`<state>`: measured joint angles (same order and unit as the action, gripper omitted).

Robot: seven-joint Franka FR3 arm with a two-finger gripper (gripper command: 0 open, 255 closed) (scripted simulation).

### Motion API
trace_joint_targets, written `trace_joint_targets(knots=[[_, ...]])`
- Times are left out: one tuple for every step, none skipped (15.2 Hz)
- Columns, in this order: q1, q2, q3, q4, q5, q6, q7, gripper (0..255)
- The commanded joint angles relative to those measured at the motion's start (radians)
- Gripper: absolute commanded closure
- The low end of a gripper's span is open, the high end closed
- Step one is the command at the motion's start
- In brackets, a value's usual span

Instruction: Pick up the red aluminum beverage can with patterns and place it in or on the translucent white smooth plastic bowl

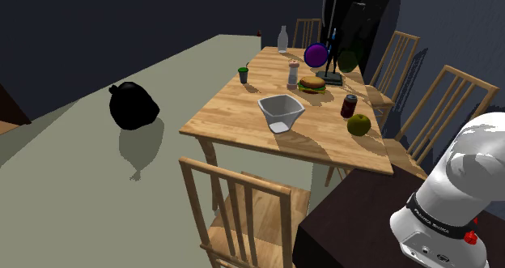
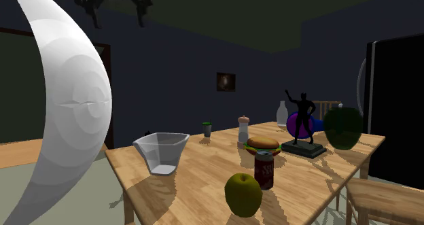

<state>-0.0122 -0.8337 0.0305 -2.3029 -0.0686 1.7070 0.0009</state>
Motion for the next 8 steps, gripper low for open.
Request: trace_joint_targets(knots=[[0.000,0.000,0.000,0.000,0.000,0.000,0.000,0],[-0.005,0.008,-0.020,-0.014,-0.008,0.018,-0.018,0],[-0.009,0.018,-0.039,-0.026,-0.016,0.036,-0.037,0],[-0.014,0.029,-0.059,-0.038,-0.024,0.054,-0.055,0],[-0.019,0.041,-0.079,-0.049,-0.032,0.072,-0.074,0],[-0.024,0.055,-0.098,-0.058,-0.039,0.091,-0.092,0],[-0.028,0.069,-0.118,-0.066,-0.047,0.110,-0.110,0],[-0.033,0.085,-0.138,-0.073,-0.054,0.129,-0.129,0]])
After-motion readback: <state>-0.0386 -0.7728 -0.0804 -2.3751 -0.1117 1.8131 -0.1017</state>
